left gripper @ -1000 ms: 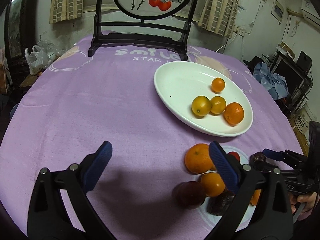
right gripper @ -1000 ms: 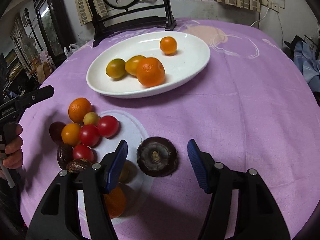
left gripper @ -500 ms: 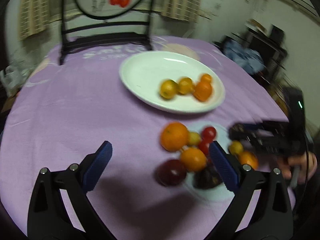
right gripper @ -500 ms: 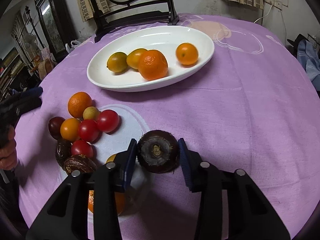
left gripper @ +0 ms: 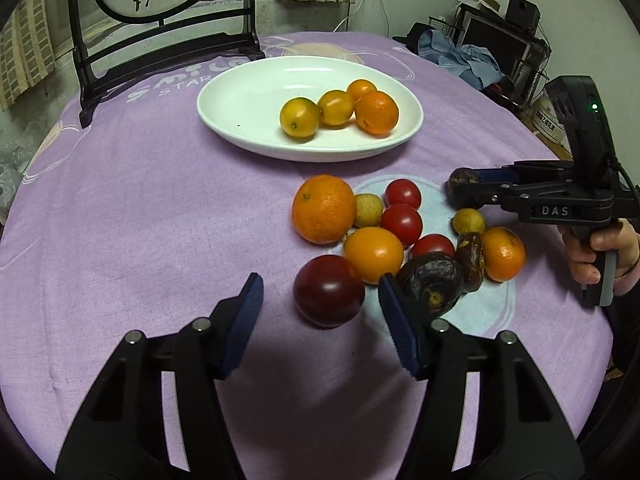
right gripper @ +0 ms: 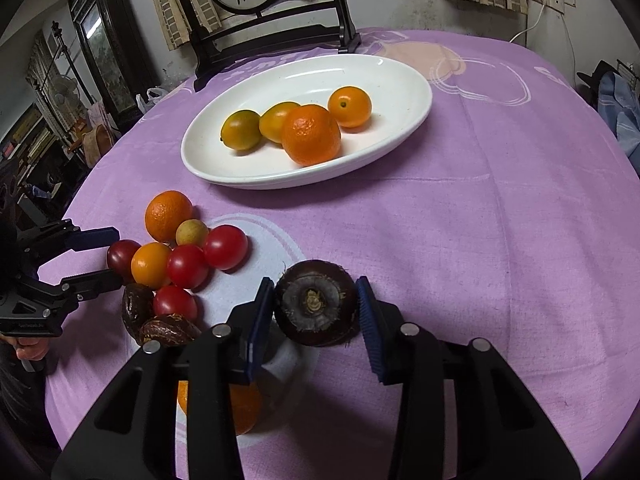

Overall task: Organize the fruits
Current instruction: 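Grasp a dark brown fruit with the right tool while the left tool grasps a dark red plum, then drop the plum and the dark brown fruit onto the white plate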

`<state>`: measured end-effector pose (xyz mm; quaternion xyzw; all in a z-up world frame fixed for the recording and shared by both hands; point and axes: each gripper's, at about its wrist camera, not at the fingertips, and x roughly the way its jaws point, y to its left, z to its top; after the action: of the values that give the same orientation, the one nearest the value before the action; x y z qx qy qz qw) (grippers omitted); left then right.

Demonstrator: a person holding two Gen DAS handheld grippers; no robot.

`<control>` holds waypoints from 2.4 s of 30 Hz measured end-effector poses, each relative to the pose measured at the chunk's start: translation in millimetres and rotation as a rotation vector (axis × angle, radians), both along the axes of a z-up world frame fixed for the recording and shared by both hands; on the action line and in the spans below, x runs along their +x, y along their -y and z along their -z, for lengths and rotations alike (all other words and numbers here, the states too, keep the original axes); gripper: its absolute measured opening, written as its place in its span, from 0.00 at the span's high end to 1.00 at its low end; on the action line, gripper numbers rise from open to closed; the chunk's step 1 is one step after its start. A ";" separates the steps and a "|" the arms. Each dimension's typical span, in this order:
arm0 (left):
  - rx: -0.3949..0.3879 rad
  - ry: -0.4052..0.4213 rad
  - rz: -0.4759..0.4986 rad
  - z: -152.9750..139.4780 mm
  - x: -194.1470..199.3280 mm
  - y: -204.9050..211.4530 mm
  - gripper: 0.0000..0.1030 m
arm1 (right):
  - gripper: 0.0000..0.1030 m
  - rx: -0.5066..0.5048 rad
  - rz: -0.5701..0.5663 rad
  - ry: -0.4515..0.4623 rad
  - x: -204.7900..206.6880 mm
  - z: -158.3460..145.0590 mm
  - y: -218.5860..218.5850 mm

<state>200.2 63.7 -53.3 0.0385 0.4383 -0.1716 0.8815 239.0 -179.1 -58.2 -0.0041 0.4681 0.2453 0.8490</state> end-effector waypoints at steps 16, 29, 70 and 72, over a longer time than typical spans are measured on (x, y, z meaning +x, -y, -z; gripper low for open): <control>0.059 -0.026 0.037 16.7 3.4 13.5 0.62 | 0.59 0.005 0.006 0.007 -2.3 -2.3 1.1; 0.027 0.069 -0.040 -10.7 -1.7 1.9 0.62 | 0.59 0.063 -0.006 0.090 -8.2 -16.0 1.8; 0.022 0.171 -0.372 -43.5 91.6 1.8 0.13 | 0.52 0.075 -0.089 0.228 29.8 -50.2 -59.6; 0.011 0.167 -0.385 -39.2 77.6 -5.2 0.12 | 0.51 0.076 -0.087 0.228 18.9 -47.6 -53.3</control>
<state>277.7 69.0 -14.1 -0.0271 0.3638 0.0060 0.9311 257.9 -125.8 -10.6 -0.0202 0.3584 0.2975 0.8847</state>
